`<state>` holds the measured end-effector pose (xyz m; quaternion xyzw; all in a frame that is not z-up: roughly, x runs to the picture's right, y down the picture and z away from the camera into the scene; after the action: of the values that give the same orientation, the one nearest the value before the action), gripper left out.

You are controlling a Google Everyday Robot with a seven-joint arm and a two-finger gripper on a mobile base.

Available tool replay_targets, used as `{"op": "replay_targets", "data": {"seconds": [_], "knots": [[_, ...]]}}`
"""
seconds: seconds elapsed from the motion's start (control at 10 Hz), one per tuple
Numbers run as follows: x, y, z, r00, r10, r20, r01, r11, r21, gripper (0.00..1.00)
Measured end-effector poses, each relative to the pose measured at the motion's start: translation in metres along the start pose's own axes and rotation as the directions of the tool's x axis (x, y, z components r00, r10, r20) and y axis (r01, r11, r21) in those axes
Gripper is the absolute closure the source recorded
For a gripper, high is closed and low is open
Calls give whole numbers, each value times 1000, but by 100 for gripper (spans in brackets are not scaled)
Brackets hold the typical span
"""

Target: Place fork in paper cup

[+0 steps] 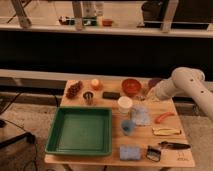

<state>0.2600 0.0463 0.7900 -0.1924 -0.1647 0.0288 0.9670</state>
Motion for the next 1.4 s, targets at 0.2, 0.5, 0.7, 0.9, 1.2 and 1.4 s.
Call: {"op": "replay_targets", "data": {"seconds": [0.2,0.5,0.7,0.9,1.2,1.4], "knots": [[-22,-5,6,999,-42,25,43,999,-12,85],[-53,-2,13,994,-84,69,87,996,-33,85],[-66,3,20,991,-106,85,111,993,-51,85],[-77,13,28,987,-129,96,136,988,-70,85],[-85,15,39,983,-156,98,163,984,-71,85],[-93,8,46,979,-179,97,186,980,-65,85]]}}
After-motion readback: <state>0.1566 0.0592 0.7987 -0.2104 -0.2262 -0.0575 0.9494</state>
